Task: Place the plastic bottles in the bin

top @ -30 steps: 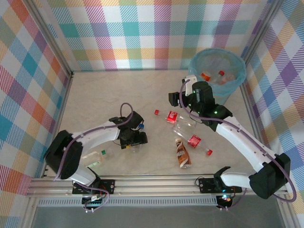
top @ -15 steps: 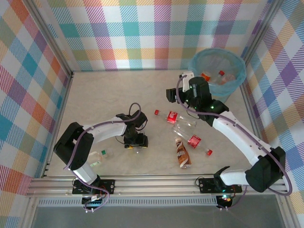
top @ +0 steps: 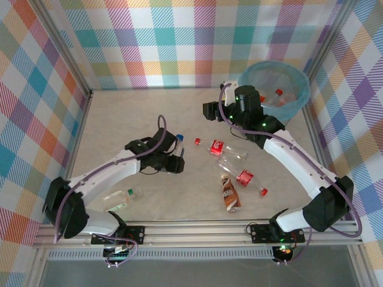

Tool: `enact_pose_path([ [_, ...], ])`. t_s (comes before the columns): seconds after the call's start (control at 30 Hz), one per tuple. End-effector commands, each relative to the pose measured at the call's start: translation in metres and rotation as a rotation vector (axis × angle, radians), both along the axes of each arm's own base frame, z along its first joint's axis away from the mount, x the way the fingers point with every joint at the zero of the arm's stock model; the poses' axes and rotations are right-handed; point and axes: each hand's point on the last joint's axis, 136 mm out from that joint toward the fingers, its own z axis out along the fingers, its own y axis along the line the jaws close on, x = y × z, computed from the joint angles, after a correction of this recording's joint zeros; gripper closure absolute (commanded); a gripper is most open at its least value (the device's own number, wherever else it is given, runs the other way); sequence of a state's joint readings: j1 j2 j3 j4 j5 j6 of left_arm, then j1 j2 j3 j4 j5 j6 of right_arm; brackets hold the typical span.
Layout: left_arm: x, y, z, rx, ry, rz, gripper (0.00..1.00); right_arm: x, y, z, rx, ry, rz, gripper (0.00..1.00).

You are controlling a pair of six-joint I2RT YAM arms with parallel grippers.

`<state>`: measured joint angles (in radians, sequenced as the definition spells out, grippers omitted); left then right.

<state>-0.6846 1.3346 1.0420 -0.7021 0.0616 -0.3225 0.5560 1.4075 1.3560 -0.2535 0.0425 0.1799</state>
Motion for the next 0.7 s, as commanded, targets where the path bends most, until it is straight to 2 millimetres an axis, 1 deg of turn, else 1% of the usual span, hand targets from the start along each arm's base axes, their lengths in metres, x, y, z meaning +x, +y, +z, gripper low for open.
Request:
enact_pose_path([
  [0.0,0.011,-0.004,0.060,-0.088,-0.223,-0.080,0.48,-0.018,0.023,0.028,0.112,-0.006,0.143,0.21],
  [0.1,0.005,-0.012,0.112,-0.208,-0.390,-0.171,0.47,-0.040,0.048,0.045,0.206,0.007,0.324,0.22],
  [0.17,-0.001,-0.015,0.140,-0.271,-0.482,-0.220,0.46,-0.056,0.063,0.056,0.269,0.025,0.457,0.22],
  [0.2,-0.004,-0.017,0.153,-0.297,-0.524,-0.243,0.46,-0.066,0.071,0.061,0.299,0.035,0.532,0.22],
  [0.27,-0.011,-0.017,0.173,-0.333,-0.584,-0.284,0.46,-0.083,0.082,0.071,0.354,0.049,0.656,0.22],
  [0.3,-0.014,-0.018,0.180,-0.346,-0.607,-0.303,0.45,-0.090,0.087,0.076,0.376,0.057,0.705,0.22],
  [0.43,-0.027,-0.022,0.199,-0.396,-0.658,-0.372,0.46,-0.106,0.100,0.087,0.400,0.074,0.802,0.22],
  [0.53,-0.035,-0.026,0.209,-0.449,-0.680,-0.412,0.46,-0.122,0.111,0.092,0.400,0.076,0.892,0.22],
  [0.67,-0.042,-0.029,0.214,-0.490,-0.681,-0.435,0.46,-0.144,0.123,0.096,0.399,0.072,1.012,0.23],
])
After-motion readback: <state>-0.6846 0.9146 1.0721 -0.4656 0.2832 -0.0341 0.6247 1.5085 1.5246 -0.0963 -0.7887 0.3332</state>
